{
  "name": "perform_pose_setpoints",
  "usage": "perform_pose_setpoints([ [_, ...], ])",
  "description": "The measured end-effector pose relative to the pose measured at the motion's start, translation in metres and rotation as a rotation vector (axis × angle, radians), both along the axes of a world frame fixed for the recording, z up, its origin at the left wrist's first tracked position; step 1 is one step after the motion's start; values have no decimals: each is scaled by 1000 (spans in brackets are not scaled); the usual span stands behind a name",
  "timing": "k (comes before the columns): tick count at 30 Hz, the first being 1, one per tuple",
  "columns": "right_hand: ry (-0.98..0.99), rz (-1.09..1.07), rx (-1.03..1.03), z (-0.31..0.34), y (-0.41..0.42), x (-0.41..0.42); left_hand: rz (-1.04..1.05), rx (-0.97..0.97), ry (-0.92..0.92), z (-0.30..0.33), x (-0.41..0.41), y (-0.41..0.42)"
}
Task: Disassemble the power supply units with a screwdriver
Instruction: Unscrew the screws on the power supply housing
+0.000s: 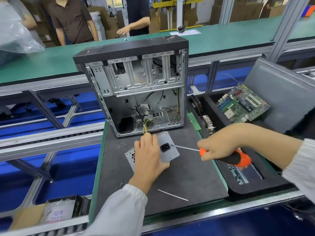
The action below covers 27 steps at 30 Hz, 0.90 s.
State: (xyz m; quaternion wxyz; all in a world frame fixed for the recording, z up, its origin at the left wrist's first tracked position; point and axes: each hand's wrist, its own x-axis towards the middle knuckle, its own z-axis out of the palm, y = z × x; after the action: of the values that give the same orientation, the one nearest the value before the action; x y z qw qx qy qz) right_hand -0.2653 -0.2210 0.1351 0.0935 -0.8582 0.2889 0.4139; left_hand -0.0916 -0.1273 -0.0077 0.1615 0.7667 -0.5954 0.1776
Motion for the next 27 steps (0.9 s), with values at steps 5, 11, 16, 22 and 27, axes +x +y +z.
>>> perform_pose_setpoints([
  [5,-168,-27,38,-37,6,-6,41,-24,36,-7,8,2],
  [11,-408,-321,168,-105,34,-18,-8,83,-31,-19,-3,-4],
  [16,-582,-480,141,-152,64,-35,-90,106,-157,-25,-7,-5],
  [22,-695,-582,231,-182,84,-37,-215,158,-245,-20,-6,0],
  [27,-677,-553,204,-205,98,-62,-265,196,-244,-31,-11,10],
])
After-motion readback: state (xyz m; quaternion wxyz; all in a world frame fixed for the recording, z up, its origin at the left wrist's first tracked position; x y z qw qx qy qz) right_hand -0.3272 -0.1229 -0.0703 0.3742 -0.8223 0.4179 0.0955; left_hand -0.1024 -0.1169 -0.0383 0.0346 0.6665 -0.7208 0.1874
